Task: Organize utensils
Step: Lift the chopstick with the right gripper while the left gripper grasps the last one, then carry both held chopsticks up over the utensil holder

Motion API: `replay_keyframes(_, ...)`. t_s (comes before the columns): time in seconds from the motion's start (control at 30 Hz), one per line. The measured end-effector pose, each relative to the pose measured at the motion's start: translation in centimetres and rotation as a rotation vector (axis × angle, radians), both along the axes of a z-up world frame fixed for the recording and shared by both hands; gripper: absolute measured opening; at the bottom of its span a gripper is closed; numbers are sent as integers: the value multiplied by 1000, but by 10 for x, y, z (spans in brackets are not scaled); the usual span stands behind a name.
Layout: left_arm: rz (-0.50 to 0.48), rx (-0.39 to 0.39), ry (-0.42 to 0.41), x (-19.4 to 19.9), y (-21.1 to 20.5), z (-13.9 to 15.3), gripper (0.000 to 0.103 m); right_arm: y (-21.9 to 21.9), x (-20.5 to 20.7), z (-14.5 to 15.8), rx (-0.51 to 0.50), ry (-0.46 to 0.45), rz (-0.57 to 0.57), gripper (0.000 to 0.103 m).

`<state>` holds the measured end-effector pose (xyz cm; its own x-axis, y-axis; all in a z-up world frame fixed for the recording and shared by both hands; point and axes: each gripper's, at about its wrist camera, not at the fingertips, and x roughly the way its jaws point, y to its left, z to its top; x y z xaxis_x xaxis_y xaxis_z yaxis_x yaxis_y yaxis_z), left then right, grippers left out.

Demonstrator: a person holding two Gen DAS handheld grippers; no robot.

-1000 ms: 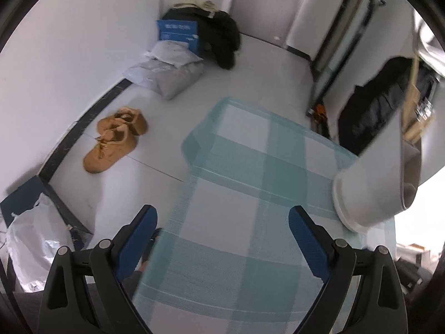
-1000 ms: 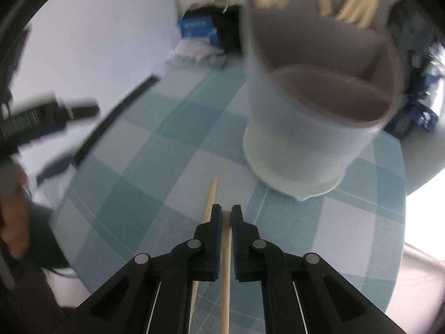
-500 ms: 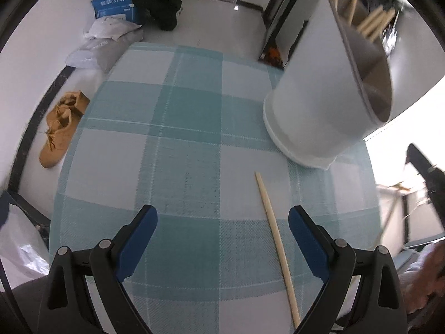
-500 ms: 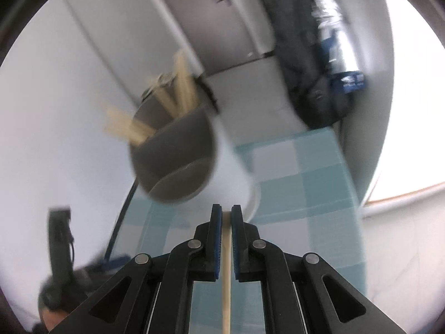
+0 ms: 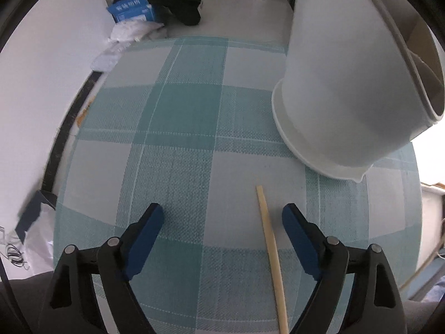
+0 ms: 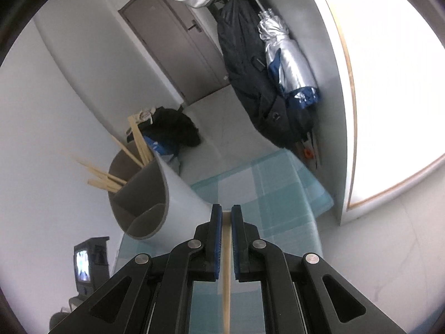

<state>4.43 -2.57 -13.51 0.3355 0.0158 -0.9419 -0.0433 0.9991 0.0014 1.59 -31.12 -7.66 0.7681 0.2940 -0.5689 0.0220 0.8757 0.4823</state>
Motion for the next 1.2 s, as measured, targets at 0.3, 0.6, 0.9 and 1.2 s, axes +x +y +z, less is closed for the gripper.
replay_keyframes(0.3, -27, -35, 8, -3, -20, 7, 23, -13, -5, 3, -9, -30, -33, 6)
replay_keyframes(0.6, -13, -120, 18, 1, -20, 9, 1, -14, -11, 8, -19, -56, -21, 6)
replay_keyframes(0.9, -28, -180, -87, -6, -14, 38, 1, -2, -21, 18, -35, -106, 18, 6)
replay_keyframes(1.2, -126, -245, -322, -29, -14, 88, 1, 16, -34, 21, -69, -132, 52, 6)
